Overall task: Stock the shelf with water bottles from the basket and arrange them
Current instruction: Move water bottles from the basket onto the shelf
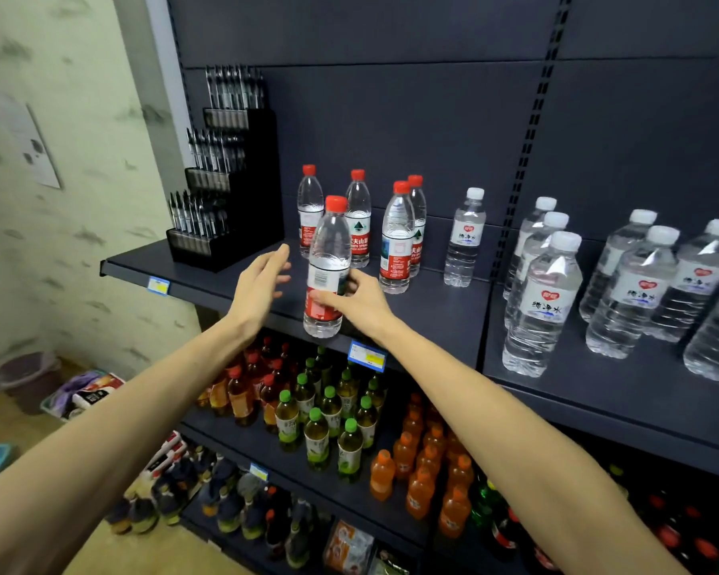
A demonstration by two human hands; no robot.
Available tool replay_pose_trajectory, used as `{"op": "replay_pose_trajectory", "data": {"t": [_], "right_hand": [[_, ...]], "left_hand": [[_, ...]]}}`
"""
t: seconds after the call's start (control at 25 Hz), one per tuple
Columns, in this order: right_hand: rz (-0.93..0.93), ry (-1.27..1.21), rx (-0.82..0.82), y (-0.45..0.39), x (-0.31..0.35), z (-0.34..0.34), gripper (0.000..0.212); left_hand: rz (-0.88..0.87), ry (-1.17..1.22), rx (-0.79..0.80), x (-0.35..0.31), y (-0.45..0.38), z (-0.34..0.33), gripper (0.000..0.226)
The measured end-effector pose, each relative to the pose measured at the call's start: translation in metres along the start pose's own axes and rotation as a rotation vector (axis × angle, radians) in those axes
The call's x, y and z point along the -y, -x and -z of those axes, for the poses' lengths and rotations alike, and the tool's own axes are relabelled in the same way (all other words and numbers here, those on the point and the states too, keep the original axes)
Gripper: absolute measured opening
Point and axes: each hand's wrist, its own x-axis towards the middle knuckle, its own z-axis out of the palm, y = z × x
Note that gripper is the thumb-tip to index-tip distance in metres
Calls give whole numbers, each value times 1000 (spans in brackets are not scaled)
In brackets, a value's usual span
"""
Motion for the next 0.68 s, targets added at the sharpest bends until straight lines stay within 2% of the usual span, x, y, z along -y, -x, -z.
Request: {"op": "replay_pose_trajectory", "data": {"t": [0.12,0.24,0.48,0.68], "right_hand": [[-38,30,-69,-25,-7,-1,62],[-51,146,-141,-51,-13,0,68],[-86,209,-258,-93,-24,-9,76],[-119,293,-312,-116,-22,-17,80]], "left_hand": [[34,-16,-24,17,2,15,37],[27,-80,-21,40,9,39,30],[120,-198,-130,90,16,105,64],[188,-167,-245,104,5,122,42]]}}
